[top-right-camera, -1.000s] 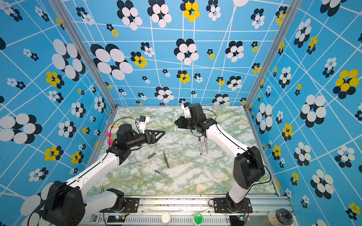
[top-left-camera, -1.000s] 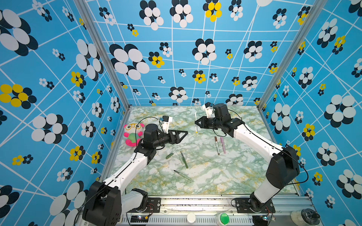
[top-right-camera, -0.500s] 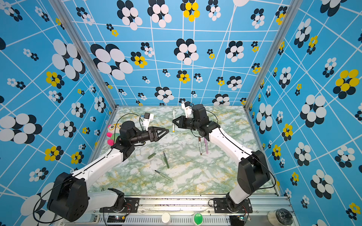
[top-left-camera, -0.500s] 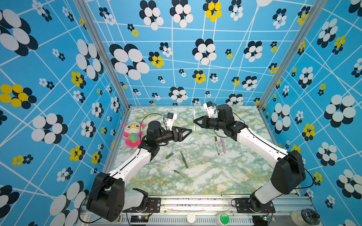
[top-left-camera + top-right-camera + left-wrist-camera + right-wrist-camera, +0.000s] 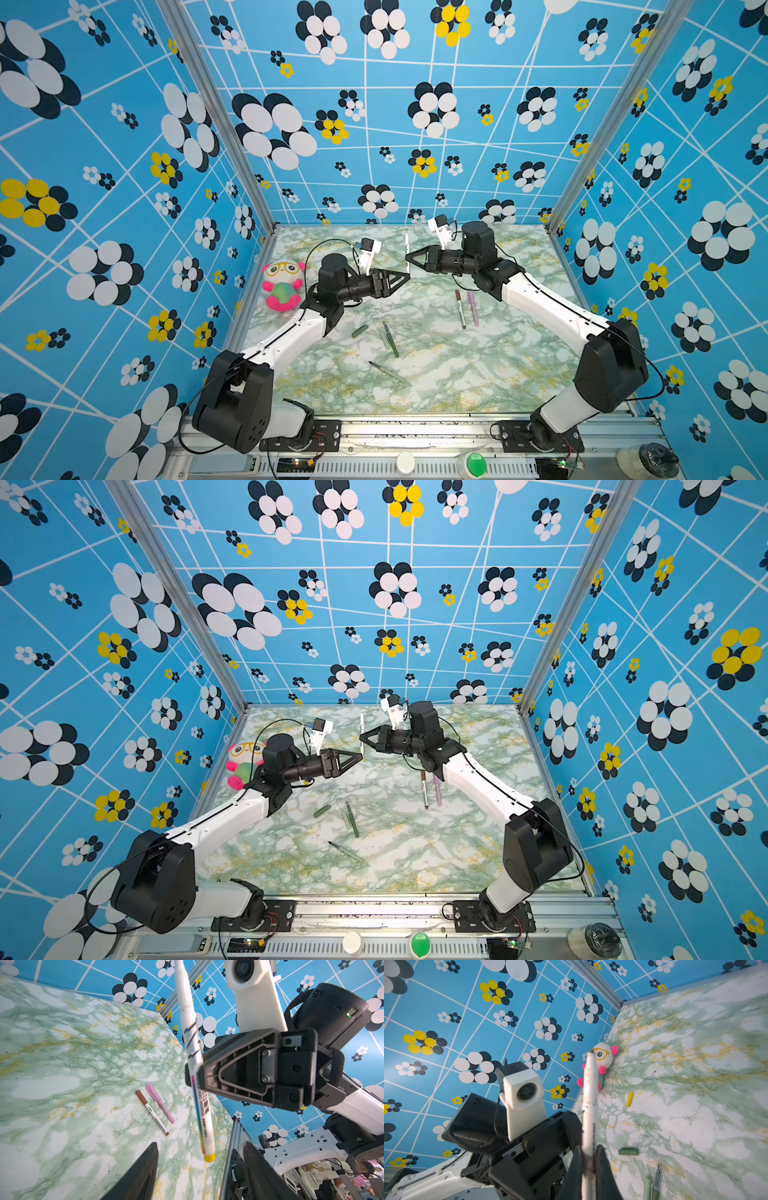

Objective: Insert the pens into the pen caps
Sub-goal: 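Close the left gripper on the white marker held by the right gripper, then open the right gripper and move it toward the yellow cap by the plush toy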

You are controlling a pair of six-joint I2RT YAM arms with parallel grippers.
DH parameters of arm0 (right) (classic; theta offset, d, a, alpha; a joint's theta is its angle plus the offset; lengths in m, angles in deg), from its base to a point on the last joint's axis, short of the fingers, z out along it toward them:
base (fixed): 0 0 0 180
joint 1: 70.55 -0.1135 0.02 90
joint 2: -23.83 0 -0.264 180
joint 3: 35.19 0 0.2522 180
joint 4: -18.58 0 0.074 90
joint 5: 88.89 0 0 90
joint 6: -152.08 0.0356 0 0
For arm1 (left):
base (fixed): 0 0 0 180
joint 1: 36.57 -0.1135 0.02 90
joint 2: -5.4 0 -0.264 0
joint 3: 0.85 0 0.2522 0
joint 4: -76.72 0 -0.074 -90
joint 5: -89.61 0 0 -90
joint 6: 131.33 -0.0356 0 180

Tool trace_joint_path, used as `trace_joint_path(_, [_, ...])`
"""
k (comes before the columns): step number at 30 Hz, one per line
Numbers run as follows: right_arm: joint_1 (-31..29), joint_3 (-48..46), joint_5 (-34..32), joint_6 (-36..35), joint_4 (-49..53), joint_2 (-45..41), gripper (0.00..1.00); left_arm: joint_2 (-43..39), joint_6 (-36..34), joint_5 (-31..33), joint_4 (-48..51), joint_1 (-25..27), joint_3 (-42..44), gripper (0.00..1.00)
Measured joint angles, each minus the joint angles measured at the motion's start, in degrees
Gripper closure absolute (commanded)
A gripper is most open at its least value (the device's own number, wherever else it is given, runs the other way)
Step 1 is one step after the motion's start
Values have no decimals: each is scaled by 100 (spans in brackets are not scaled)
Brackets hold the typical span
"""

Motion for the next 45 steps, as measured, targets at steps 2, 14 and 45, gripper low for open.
trace_joint_path(2, [0, -2, 70, 11, -20, 15, 97, 20, 28, 2, -26, 20, -57, 43])
trace_joint_path(14, [-44, -2, 278, 7, -35, 26, 97, 153, 63, 0, -37, 39, -155, 63])
trace_joint_path(45, [-509, 2090, -1062, -874, 2022, 1165, 53, -1613, -822, 2820, 3578, -885, -59, 100])
